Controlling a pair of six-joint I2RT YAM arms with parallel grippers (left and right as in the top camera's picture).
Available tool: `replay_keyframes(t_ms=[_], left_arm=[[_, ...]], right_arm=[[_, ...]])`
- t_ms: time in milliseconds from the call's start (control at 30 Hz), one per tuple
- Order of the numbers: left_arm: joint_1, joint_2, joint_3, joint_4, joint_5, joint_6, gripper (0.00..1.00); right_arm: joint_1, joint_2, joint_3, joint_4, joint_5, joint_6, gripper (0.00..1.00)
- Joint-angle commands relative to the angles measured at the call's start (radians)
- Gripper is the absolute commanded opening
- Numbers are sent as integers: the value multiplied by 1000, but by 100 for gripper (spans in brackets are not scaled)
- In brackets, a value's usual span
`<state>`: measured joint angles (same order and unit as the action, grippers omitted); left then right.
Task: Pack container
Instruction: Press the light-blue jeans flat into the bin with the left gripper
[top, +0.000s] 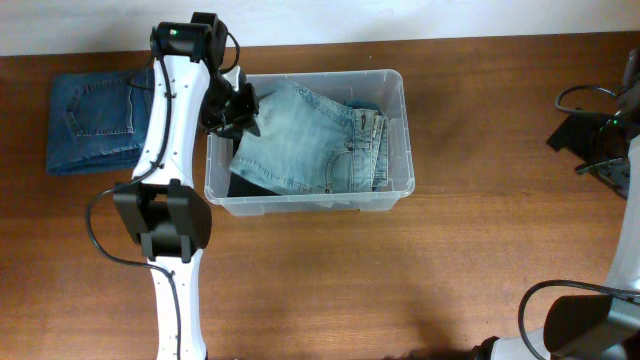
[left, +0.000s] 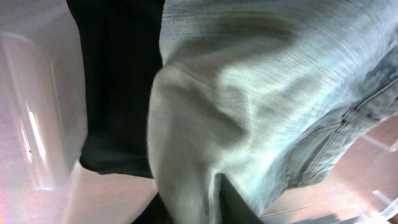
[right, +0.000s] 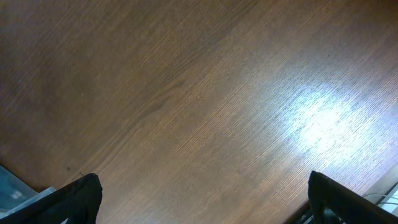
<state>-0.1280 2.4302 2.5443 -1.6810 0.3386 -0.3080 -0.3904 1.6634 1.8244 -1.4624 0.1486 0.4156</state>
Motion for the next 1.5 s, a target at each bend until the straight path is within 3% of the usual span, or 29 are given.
replay_keyframes(t_ms=[0,233,500,533,600,633,667,867,1167,1467], left_arm=[[6,-3,23,5,-22,10,77],[3,-3,24,94,-21,92,77],[-8,-3,24,288,-95,188,67],[-12,-3,24,294,-95,198,63],[-35,-3,24,314,-96,234,46],[-49,-3,24,322,-97,250,27],[-64,-3,23,332,-101,261,19],[-150,-1,23,357,-195,261,1],[-173,97,23,381,-298,260,1],[-169,181,26,300,-414,253,1]], right_arm=[[-3,-15,-3,0,2,9,98],[-3,-15,-3,0,2,9,98],[-3,-15,-3,0,1,9,98],[-3,-15,-3,0,2,9,98],[-3,-15,-3,0,2,9,99],[-3,-15,-3,0,2,9,98],[-3,-15,-3,0,2,9,98],[-3,-15,-3,0,1,9,98],[-3,-15,-3,0,2,9,98],[-3,-15,-3,0,2,9,99]])
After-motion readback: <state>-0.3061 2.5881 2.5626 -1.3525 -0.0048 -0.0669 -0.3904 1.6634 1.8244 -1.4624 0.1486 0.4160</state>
